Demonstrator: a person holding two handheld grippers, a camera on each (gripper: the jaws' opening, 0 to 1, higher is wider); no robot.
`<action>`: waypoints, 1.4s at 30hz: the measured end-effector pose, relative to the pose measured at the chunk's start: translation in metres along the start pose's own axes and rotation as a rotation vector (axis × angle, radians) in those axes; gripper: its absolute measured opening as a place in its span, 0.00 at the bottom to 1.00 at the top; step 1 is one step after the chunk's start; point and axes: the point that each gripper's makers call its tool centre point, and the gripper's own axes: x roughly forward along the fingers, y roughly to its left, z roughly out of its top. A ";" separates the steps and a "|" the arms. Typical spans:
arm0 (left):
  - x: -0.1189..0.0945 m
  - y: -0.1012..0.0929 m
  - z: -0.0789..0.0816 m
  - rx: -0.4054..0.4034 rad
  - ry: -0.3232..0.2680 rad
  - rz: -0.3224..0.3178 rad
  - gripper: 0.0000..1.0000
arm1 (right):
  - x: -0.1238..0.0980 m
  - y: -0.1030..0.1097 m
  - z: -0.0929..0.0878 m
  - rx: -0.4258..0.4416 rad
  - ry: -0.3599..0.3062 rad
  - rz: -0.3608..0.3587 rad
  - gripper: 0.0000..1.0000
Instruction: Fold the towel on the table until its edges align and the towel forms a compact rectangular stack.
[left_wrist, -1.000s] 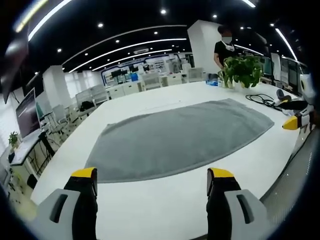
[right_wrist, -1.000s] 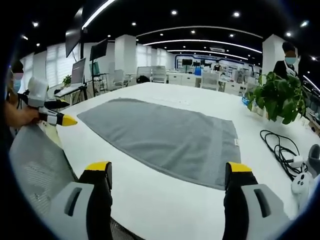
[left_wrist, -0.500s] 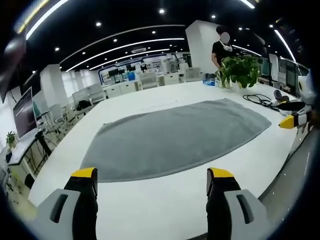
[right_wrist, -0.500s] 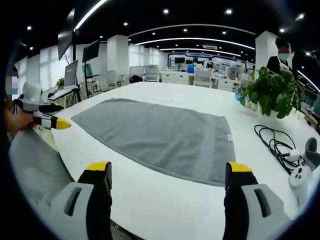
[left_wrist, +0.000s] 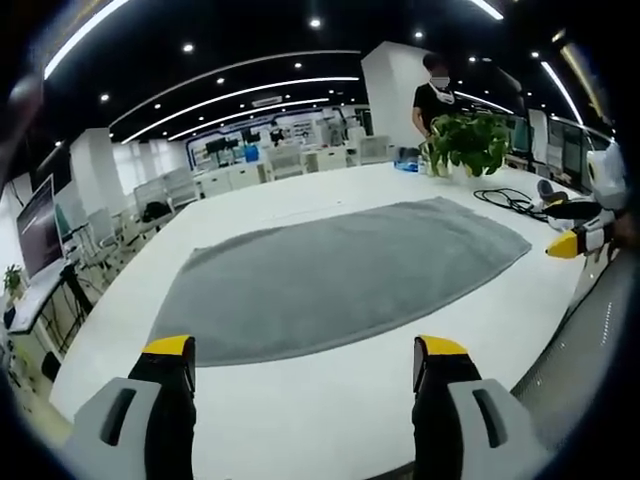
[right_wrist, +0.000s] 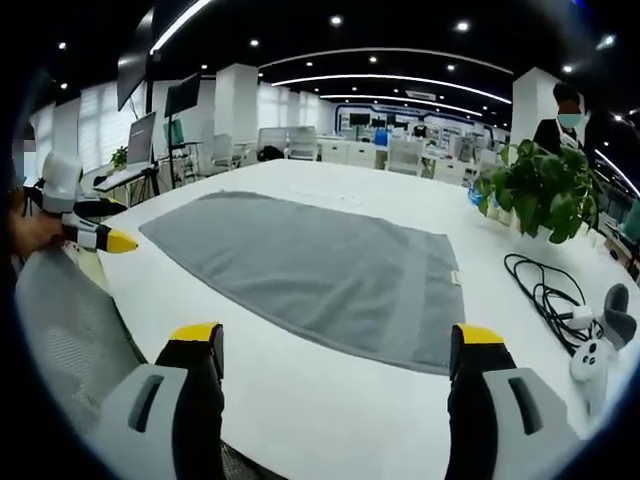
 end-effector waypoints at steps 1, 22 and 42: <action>0.000 0.000 0.000 0.000 0.001 -0.002 0.92 | 0.000 0.000 0.001 0.003 -0.005 0.000 0.94; 0.006 -0.016 -0.019 0.054 0.100 -0.097 0.94 | -0.006 -0.023 0.026 0.026 -0.083 -0.004 0.93; 0.013 -0.038 0.020 0.112 0.089 -0.177 0.94 | -0.006 -0.068 0.048 -0.031 -0.106 0.026 0.93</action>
